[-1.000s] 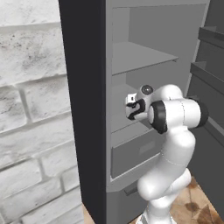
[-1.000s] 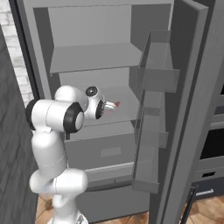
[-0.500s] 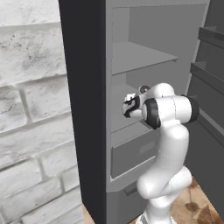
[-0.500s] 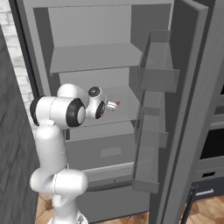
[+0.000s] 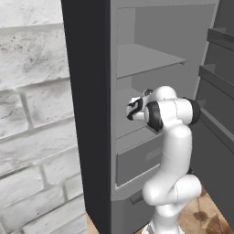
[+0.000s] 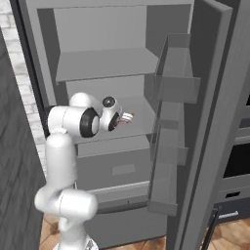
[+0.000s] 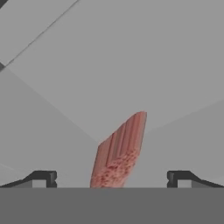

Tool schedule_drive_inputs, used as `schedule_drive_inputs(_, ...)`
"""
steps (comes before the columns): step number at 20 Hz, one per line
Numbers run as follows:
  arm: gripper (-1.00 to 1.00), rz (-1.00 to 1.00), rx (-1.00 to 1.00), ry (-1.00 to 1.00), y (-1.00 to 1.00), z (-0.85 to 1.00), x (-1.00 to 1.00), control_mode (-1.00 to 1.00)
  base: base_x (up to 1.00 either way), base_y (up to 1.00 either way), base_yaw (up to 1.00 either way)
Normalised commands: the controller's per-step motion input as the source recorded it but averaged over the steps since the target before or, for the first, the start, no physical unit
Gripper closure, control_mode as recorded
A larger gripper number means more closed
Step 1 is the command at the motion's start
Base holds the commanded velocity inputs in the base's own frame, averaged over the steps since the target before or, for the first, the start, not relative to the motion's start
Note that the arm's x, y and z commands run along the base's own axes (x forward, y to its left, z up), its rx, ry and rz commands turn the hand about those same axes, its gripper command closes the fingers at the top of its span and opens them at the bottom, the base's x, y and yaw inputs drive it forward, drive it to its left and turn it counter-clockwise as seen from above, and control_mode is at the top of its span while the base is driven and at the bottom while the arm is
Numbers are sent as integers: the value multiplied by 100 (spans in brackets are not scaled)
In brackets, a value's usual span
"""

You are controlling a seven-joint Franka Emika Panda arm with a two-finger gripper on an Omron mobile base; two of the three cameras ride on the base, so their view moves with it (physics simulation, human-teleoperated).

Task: Gather the sweet potato and bell pepper from the fridge and place them on a tray on the dining counter. Then gather the steaks from the fridge and place them on the other tray.

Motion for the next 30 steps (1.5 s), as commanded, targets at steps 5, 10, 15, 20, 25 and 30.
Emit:
schedule_drive_inputs(5, -100, 0, 0, 0, 0, -16, 30, -100, 0, 0, 0)
schedule_drive_inputs(10, -100, 0, 0, 3, 10, -21, 35, -100, 0, 0, 0)
schedule_drive_inputs(15, -100, 0, 0, 4, 15, -22, 38, -100, 0, 0, 0)
schedule_drive_inputs(20, -100, 0, 0, 3, 10, -23, 37, -100, 0, 0, 0)
schedule_drive_inputs(25, -100, 0, 0, 5, 4, -29, 34, -100, 0, 0, 0)
schedule_drive_inputs(30, -100, 0, 0, 6, 3, -43, 28, -100, 0, 0, 0)
